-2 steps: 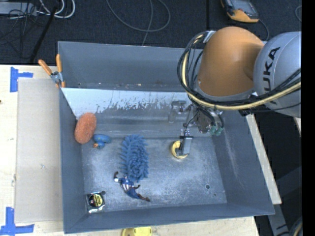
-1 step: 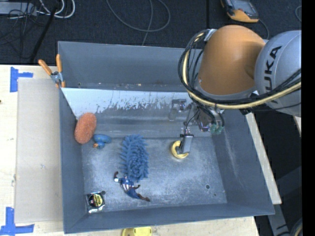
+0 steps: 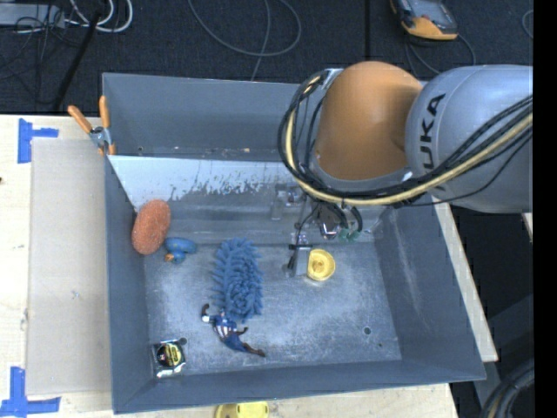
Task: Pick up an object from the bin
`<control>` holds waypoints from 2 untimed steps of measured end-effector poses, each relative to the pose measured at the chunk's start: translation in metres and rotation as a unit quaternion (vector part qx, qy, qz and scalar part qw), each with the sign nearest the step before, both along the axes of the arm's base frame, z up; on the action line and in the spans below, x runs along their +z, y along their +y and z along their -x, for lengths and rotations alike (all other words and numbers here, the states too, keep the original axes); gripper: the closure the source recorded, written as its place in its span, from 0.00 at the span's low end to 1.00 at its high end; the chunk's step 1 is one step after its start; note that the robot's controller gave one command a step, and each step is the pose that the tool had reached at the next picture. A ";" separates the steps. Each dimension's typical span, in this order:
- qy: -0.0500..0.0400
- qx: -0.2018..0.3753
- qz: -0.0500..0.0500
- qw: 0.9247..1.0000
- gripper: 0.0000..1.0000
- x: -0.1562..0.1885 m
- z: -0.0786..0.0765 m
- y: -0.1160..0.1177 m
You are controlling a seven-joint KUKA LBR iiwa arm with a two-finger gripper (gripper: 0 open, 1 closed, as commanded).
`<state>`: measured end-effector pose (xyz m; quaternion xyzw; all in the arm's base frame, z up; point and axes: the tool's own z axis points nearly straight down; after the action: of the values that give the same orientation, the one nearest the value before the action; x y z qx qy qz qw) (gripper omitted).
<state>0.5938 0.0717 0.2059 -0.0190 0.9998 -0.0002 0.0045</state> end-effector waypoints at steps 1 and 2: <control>0.006 -0.049 0.000 0.999 0.00 -0.049 0.029 0.014; 0.005 -0.088 0.000 0.996 0.00 -0.056 0.026 0.050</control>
Offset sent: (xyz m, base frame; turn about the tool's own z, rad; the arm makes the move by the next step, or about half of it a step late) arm -0.0211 0.0680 -0.0569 0.1798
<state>0.5679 0.1214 0.1499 0.0692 0.9976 -0.0005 -0.0006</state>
